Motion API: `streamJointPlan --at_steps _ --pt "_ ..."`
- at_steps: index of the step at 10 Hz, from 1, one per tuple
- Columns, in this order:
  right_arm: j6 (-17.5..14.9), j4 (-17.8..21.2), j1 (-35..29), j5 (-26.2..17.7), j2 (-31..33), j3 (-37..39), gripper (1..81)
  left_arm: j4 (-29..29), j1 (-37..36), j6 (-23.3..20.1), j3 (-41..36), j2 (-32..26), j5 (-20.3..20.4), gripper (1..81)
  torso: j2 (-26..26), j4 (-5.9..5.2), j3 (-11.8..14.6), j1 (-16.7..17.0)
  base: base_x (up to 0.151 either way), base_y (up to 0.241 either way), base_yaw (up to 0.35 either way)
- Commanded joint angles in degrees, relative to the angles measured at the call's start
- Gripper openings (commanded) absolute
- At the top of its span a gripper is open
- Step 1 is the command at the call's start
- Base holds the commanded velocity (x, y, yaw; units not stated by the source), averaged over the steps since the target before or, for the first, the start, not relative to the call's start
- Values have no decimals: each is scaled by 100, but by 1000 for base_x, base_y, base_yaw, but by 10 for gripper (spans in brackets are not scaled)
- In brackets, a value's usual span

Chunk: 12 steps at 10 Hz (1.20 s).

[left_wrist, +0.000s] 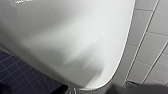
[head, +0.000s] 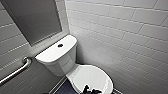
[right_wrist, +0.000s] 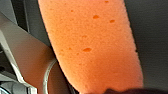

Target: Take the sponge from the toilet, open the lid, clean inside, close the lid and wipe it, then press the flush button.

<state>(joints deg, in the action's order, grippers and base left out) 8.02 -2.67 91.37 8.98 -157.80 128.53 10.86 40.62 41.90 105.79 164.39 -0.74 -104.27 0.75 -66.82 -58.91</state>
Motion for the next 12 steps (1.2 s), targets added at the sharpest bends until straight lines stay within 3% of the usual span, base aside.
streamJointPlan --at_steps 1,2,3,4,8,10,12 --pt "6 -76 62 -503 35 -101 10 -155 -1025 -165 -540 -195 996 811 0 0 0 0 0 0 0" --pt "6 -85 53 -503 35 -109 10 -163 -1024 -173 -673 -283 1032 811 0 0 0 0 0 0 0" --pt "-2 -85 53 -503 35 -109 10 -163 -1016 -173 -761 -327 1050 811 0 0 250 0 0 0 0" --pt "-2 -85 53 -503 35 -109 10 -163 -1025 -182 -849 -380 1059 811 0 0 322 -2 0 0 0" --pt "6 -85 53 -503 35 -84 10 -172 -1024 -174 -1129 -599 1182 811 -2 0 258 -5 0 0 0" --pt "-2 -85 53 -503 0 -74 10 -146 -1007 -165 -1605 -960 1630 811 -2 0 256 -5 0 0 0" --pt "6 -85 53 -503 -9 -66 10 -181 -1007 -165 -2036 -1241 1788 811 -2 0 258 -7 0 0 0"
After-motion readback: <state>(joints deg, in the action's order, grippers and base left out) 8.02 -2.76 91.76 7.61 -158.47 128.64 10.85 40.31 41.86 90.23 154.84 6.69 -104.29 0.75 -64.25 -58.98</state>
